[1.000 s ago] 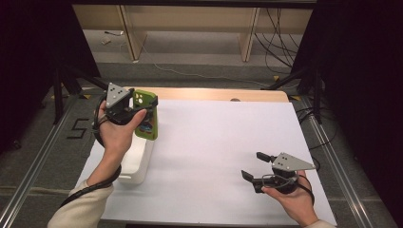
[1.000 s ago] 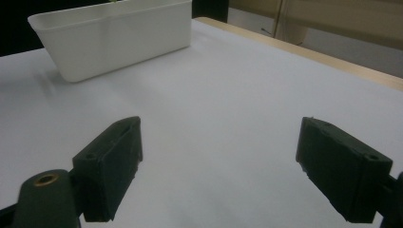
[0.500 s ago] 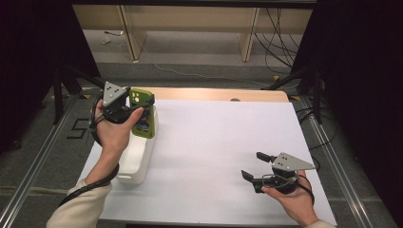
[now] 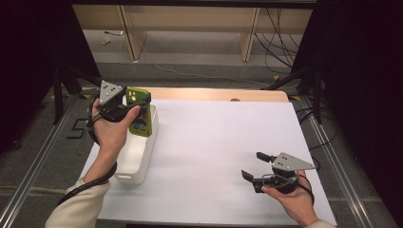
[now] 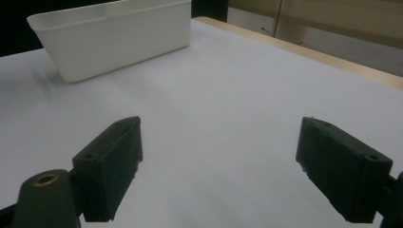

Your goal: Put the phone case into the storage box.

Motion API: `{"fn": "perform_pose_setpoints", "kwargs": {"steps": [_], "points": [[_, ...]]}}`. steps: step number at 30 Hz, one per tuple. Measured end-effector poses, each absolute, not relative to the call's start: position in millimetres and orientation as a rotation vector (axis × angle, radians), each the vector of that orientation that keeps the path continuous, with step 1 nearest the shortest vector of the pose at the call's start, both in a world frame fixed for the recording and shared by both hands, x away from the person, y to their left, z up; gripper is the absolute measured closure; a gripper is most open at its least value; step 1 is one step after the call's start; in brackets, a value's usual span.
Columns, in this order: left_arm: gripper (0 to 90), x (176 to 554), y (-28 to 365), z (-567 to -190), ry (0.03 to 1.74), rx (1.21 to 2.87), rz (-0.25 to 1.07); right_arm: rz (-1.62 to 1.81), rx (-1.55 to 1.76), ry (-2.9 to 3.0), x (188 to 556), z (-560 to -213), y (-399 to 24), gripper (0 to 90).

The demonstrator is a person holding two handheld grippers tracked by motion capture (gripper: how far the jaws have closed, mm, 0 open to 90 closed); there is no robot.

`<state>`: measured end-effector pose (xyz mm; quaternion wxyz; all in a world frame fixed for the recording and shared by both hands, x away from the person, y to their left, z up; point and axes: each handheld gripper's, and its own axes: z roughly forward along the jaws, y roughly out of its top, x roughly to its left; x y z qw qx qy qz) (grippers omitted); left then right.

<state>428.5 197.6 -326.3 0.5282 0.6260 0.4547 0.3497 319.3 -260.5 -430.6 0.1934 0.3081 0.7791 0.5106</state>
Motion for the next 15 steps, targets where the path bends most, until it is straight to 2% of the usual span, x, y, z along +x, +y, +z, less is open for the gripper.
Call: {"fn": "perform_pose_setpoints", "kwargs": {"steps": [15], "points": [[16.0, 432.0, 202.7, -328.8, 1.099, 1.493, 0.868, 1.429, 0.863, 2.185, 319.2, -430.7, -260.7, 16.5]]}}
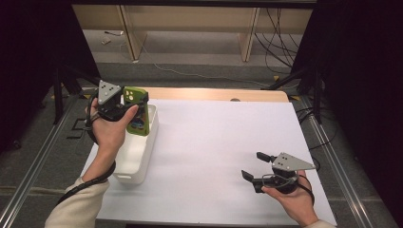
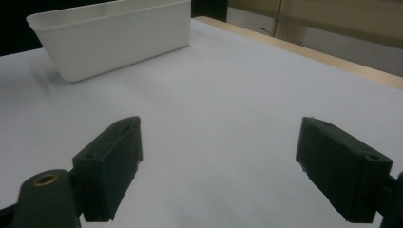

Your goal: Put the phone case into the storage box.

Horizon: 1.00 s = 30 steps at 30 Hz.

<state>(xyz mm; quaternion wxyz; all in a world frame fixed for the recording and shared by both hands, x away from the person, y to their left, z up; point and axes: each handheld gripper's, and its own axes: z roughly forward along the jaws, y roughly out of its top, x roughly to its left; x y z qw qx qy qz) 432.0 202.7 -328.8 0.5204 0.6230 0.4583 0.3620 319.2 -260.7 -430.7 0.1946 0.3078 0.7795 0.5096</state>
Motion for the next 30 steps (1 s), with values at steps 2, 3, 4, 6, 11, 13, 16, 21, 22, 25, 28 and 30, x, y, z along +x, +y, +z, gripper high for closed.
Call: {"fn": "perform_pose_setpoints", "kwargs": {"steps": [2, 3, 4, 6, 11, 13, 16, 21, 22, 25, 28, 30], "points": [[16.0, 432, 203, -329, 1.101, 1.491, 0.877, 1.428, 0.863, 2.186, 319, -431, -261, 16.5], [16.0, 433, 203, -329, 1.101, 1.491, 0.882, 1.427, 0.863, 2.187, 319, -431, -261, 16.5], [16.0, 433, 203, -330, 1.102, 1.49, 0.885, 1.428, 0.864, 2.187, 319, -431, -261, 16.5], [16.0, 434, 202, -330, 1.103, 1.492, 0.887, 1.429, 0.864, 2.185, 319, -431, -261, 16.5], [16.0, 437, 200, -332, 1.102, 1.495, 0.901, 1.428, 0.866, 2.187, 320, -431, -261, 16.5], [16.0, 438, 200, -331, 1.1, 1.497, 0.901, 1.428, 0.867, 2.188, 320, -431, -260, 16.5], [16.0, 440, 201, -330, 1.098, 1.492, 0.904, 1.424, 0.866, 2.192, 319, -431, -260, 16.5], [16.0, 446, 202, -330, 1.099, 1.491, 0.913, 1.427, 0.867, 2.19, 319, -432, -260, 16.5], [16.0, 447, 201, -330, 1.098, 1.488, 0.912, 1.423, 0.866, 2.192, 319, -431, -260, 16.5], [16.0, 450, 200, -330, 1.097, 1.487, 0.91, 1.426, 0.867, 2.191, 320, -432, -260, 16.5], [16.0, 454, 200, -330, 1.101, 1.485, 0.916, 1.425, 0.866, 2.191, 320, -432, -260, 16.5], [16.0, 456, 200, -330, 1.105, 1.483, 0.919, 1.426, 0.866, 2.191, 319, -432, -260, 16.5]]}}
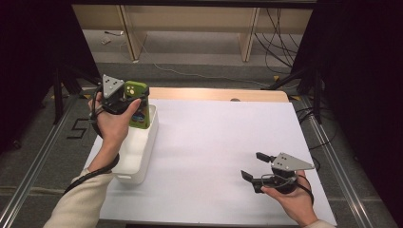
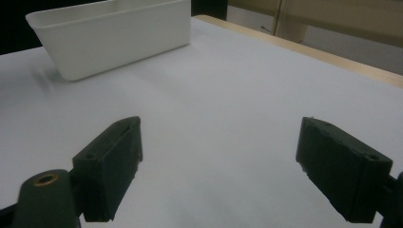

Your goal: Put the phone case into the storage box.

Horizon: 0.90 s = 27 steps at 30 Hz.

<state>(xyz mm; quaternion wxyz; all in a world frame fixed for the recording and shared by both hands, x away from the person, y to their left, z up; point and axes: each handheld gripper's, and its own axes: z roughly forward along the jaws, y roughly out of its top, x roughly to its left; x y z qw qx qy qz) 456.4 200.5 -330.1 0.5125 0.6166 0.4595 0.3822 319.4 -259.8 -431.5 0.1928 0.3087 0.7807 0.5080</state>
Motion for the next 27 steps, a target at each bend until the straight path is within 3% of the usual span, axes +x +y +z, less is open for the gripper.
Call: {"fn": "perform_pose_setpoints", "kwargs": {"steps": [27], "points": [[16.0, 475, 203, -335, 1.137, 1.49, 0.927, 1.429, 0.868, 2.19, 319, -431, -260, 16.5]]}}
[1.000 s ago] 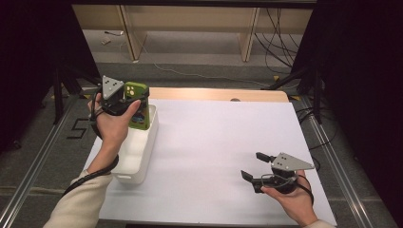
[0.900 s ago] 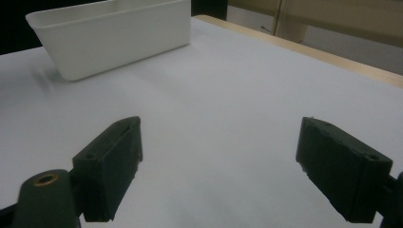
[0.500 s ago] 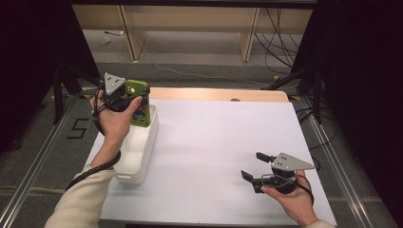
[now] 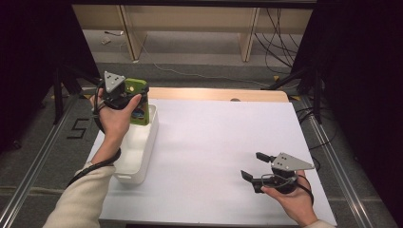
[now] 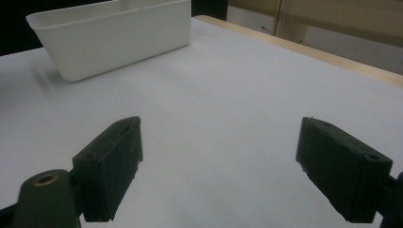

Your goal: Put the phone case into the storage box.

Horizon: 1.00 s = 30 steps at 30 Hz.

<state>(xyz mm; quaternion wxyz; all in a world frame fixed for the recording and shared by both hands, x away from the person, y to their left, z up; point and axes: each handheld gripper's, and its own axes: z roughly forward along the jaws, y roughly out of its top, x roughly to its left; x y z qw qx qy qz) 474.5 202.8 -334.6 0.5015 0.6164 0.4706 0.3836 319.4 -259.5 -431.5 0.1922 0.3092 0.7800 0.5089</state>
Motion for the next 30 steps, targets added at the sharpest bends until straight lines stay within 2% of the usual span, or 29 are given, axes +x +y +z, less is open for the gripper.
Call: {"fn": "perform_pose_setpoints", "kwargs": {"steps": [30], "points": [[15.9, 487, 200, -336, 1.149, 1.502, 0.921, 1.432, 0.872, 2.187, 319, -431, -260, 16.5]]}}
